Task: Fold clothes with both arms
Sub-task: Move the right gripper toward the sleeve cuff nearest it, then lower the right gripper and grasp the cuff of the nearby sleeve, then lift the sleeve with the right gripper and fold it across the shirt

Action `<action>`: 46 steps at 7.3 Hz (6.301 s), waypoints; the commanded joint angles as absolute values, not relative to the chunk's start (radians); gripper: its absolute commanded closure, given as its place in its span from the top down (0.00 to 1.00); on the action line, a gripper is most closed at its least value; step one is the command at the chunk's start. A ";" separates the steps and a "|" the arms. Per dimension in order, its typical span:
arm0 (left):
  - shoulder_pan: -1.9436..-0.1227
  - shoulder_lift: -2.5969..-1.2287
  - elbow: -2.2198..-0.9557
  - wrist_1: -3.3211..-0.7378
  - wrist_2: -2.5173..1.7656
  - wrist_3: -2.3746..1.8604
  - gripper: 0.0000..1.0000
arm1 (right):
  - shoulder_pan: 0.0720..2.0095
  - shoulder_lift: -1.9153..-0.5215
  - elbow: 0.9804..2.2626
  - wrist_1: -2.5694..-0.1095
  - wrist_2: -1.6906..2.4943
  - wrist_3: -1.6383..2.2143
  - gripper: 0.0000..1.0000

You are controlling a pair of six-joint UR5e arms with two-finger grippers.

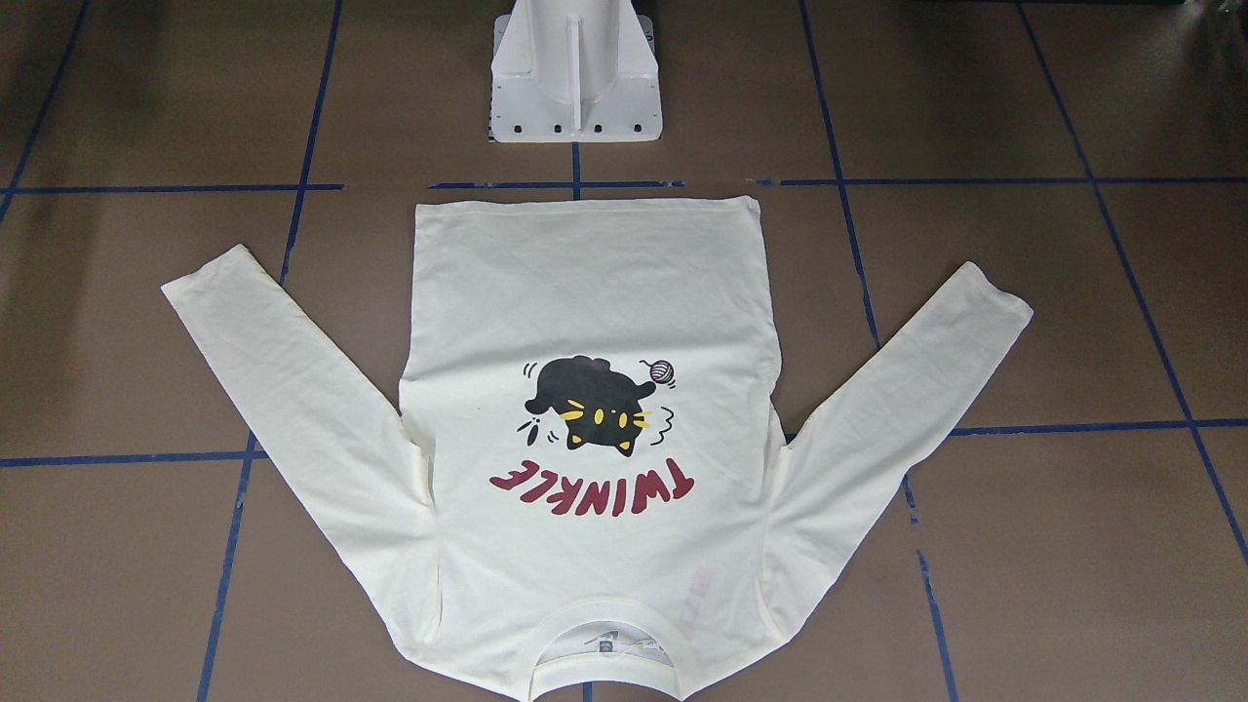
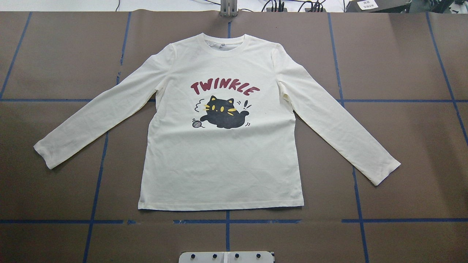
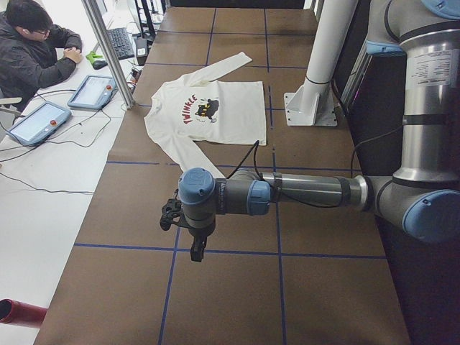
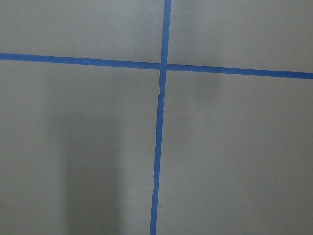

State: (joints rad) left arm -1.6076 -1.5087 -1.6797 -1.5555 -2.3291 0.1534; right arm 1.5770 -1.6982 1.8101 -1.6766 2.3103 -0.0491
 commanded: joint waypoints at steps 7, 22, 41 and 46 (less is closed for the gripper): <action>-1.611 -1.506 -1.720 -1.698 -2.330 0.156 1.00 | 1.572 -1.580 1.807 -1.529 2.315 -0.012 1.00; -1.643 -1.529 -1.730 -1.756 -2.375 0.153 1.00 | 0.617 -1.921 1.819 -0.577 1.763 1.287 0.60; -1.644 -1.525 -1.735 -1.769 -2.372 0.153 1.00 | 0.877 -1.252 1.956 -1.419 1.915 1.183 0.00; -1.646 -1.525 -1.743 -1.769 -2.347 0.152 1.00 | 0.864 -0.662 1.629 -1.591 1.804 1.129 0.00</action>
State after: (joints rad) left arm -1.6456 -1.5248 -1.7398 -1.7687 -2.3511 0.1524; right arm 0.8795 -0.7988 1.7446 -1.5864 1.8319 1.1325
